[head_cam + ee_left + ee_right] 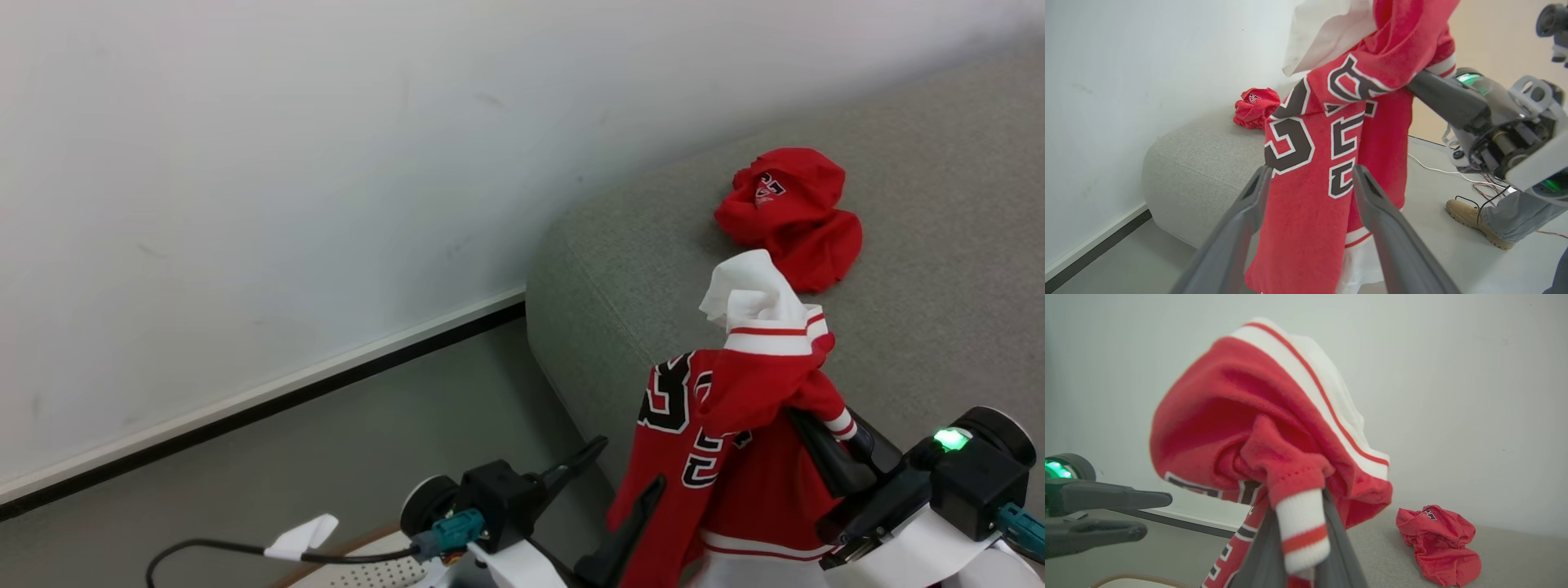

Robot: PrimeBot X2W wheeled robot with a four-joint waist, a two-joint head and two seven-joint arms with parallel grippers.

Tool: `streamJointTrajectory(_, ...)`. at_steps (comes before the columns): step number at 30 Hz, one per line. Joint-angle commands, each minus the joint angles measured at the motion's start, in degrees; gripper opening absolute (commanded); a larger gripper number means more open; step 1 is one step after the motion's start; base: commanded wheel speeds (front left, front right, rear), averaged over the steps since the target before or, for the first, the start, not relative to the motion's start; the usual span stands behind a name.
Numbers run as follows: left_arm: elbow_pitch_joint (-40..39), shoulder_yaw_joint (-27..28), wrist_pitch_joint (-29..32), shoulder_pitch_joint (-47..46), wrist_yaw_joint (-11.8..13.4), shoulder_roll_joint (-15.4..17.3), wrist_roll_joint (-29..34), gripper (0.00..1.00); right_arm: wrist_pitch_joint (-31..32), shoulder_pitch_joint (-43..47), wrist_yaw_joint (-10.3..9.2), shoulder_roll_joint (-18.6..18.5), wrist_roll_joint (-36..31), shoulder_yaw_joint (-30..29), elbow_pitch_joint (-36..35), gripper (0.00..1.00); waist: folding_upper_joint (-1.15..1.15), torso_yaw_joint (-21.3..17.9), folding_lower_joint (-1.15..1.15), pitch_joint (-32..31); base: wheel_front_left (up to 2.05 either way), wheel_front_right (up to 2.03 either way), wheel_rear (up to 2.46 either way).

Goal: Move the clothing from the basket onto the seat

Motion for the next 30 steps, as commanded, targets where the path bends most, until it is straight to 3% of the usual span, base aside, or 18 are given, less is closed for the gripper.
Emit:
streamJointTrajectory(1, 0.24, 0.07, -0.35, -0.38, 0.01, 0.15, 0.67, 1.0, 0.03, 0.61, -0.15, -0.11, -0.24, -0.41, -0.49, 0.0, 0.0, -1.78, 0.0, 1.44, 0.0, 0.0, 0.0)
streamJointTrajectory(7, 0.17, -0.53, 0.4, -2.02, -0.42, 0.28, 1.33, 1.0, 0.89, 1.91, -0.15, 0.78, -1.08, -4.14, -2.85, 0.0, 0.0, -2.57, 0.0, 4.35, 0.0, 0.0, 0.0)
streamJointTrajectory(10, -0.76, -0.87, 1.91, -5.23, -1.06, 0.92, 2.64, 1.0, 0.72, 0.88, -0.15, 2.42, -1.83, -8.03, -3.76, 0.0, 0.0, -1.26, 0.0, 9.07, 0.0, 0.0, 0.0)
streamJointTrajectory(16, -3.61, -1.68, 6.38, -15.31, -4.04, 2.02, 6.58, 1.0, 0.55, -6.4, -0.15, 7.07, -5.2, -19.0, -4.88, 0.0, 0.0, 3.28, 0.0, 22.99, 0.0, 0.0, 0.0)
streamJointTrajectory(18, -4.72, -2.19, 8.26, -20.02, -6.03, 2.44, 8.34, 1.0, 1.96, -13.36, -0.15, 7.97, -6.54, -24.43, -4.99, 0.0, 0.0, 5.64, 0.0, 29.48, 0.0, 0.0, 0.0)
streamJointTrajectory(23, -6.07, -2.44, 10.0, -26.66, -8.52, 2.8, 9.97, 1.0, 6.95, -28.45, -0.15, 5.47, -6.24, -34.12, -2.74, 0.0, 0.0, 8.94, 0.0, 38.02, 0.0, 0.0, 0.0)
streamJointTrajectory(30, -8.65, -1.99, 11.72, -33.52, -9.85, 2.65, 11.2, 1.0, 12.88, -49.67, -0.15, -1.81, -9.36, -44.82, 6.0, 0.0, 0.0, 11.14, 0.0, 47.17, 0.0, 0.0, 0.0)
